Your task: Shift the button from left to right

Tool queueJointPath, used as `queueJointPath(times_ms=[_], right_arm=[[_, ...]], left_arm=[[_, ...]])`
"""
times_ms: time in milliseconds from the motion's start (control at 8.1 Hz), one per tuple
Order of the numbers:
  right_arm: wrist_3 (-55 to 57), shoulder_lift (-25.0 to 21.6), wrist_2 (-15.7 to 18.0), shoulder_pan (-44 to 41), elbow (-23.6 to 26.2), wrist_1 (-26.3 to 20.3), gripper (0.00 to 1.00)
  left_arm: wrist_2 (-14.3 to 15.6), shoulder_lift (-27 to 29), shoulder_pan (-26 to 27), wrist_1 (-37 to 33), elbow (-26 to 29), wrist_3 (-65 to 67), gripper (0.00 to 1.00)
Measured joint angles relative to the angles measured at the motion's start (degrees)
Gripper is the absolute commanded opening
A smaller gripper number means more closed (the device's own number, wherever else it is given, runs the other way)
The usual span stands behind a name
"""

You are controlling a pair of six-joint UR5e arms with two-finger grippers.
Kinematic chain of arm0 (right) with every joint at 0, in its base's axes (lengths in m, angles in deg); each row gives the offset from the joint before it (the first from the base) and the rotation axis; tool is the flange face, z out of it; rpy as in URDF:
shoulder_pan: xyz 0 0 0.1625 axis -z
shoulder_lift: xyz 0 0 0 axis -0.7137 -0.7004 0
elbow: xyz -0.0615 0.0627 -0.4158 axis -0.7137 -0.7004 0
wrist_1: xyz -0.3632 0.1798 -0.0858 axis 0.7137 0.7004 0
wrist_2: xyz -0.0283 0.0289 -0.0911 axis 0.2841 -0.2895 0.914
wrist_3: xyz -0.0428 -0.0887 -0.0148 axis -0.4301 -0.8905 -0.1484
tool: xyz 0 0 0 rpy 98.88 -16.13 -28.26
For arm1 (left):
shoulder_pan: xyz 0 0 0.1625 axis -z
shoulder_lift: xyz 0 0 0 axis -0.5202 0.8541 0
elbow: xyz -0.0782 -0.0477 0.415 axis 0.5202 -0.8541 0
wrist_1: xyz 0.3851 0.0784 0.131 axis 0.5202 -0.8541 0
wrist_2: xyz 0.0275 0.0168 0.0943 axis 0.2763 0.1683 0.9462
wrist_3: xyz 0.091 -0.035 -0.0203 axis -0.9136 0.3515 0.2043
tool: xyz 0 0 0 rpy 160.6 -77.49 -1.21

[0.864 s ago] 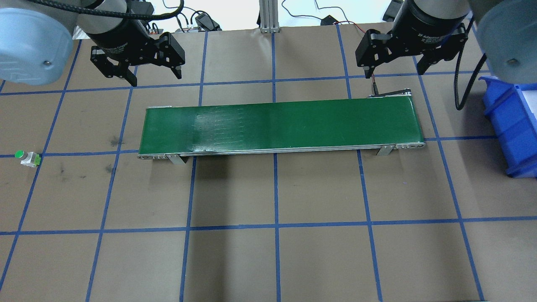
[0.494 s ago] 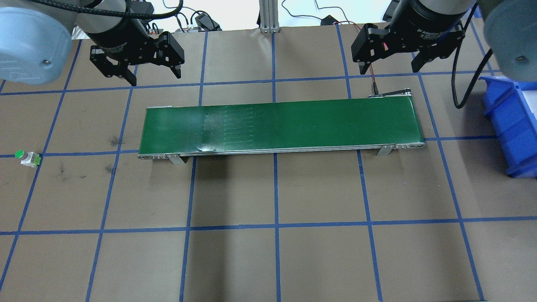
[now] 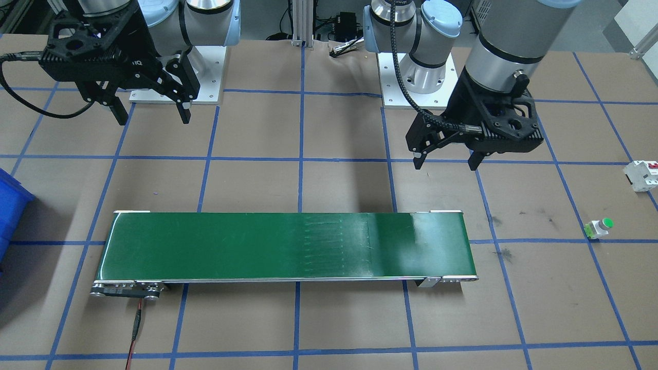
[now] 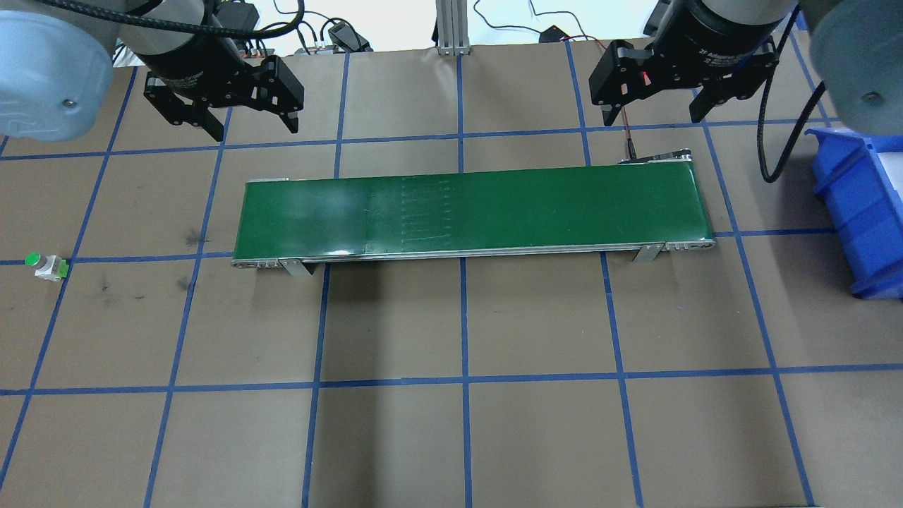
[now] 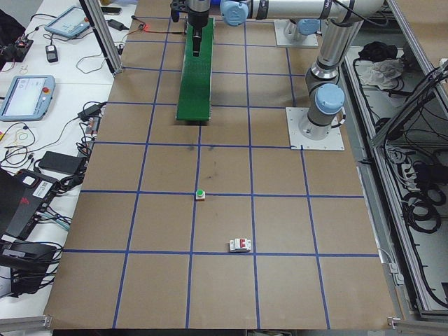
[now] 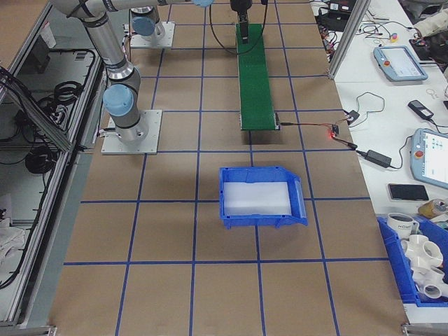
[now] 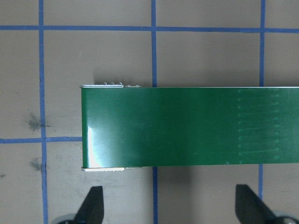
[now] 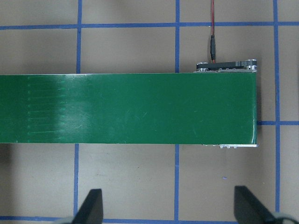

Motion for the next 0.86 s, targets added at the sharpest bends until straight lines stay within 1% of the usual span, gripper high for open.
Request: queueJointPath(times_ms=[123, 247, 370, 617, 741, 864], right_arm=[[-0.1, -0.3, -0.3, 0.0, -0.1, 0.0, 1.0], [0.0, -0.3, -1.7, 0.0, -0.1, 0.1, 1.0], [0.0, -0.2, -1.8, 0.0, -0.1, -0.2, 1.0], [-0.2, -0.3, 1.8, 0.0, -0.1, -0.6, 1.0], [-0.2, -0.3, 2.5, 0.0, -0.1, -0.7, 1.0], [-0.3, -0.2, 2.8, 0.0, -0.1, -0.7, 1.0]], left_arm=[[-0.2, -0.2, -3.6, 0.0, 0.1, -3.0, 1.0], [-0.3, -0.3, -8.1, 0.0, 0.1, -6.3, 1.0], [-0.4, -0.4, -13.3, 0.0, -0.2, -9.7, 1.0], [-0.2, 0.6, -24.0, 0.0, -0.5, -19.4, 1.0], [0.1, 2.2, -28.1, 0.1, -0.6, -23.8, 1.0], [0.3, 4.7, -30.7, 1.4, -0.6, -26.3, 1.0]])
